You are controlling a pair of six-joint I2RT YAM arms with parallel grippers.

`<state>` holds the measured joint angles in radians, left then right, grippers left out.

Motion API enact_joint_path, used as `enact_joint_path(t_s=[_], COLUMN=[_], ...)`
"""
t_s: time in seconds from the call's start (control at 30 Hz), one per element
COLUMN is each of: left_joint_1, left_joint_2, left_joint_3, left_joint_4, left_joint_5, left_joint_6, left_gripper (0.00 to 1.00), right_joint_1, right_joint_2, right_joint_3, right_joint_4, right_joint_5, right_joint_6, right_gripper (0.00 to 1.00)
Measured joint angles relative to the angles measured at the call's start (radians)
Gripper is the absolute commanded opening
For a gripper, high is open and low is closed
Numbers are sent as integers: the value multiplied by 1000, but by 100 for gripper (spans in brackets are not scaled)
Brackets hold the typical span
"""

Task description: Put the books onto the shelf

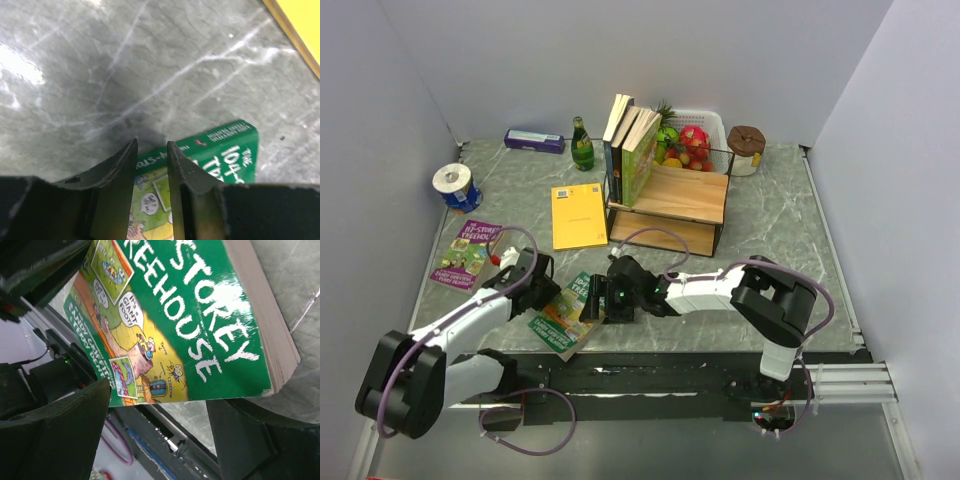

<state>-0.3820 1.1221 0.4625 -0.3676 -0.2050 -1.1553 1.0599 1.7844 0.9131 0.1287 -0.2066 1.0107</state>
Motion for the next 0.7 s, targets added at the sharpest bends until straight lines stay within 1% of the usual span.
enact_joint_path(t_s=[0.17, 0.4, 0.6, 0.7], left_joint_1=[-53, -130, -165, -172], left_joint_2=[-83, -226, -267, -264], left_joint_3=[-16, -67, -81, -81], left_joint_4=[-5, -63, -113, -124], left_joint_5=[-21, -21, -31, -36], left_joint_6=[-36, -65, -80, -79], left_gripper=[36, 35, 35, 36], right_joint_1=[-4, -4, -4, -4], right_joint_2=[-2, -51, -61, -48], right_joint_3=[-17, -99, -89, -54], right_joint_4=[22, 77, 43, 4], right_joint_5=[-5, 34, 79, 106], right_joint_6=[34, 64, 48, 15], right_gripper=[79, 78, 78, 69])
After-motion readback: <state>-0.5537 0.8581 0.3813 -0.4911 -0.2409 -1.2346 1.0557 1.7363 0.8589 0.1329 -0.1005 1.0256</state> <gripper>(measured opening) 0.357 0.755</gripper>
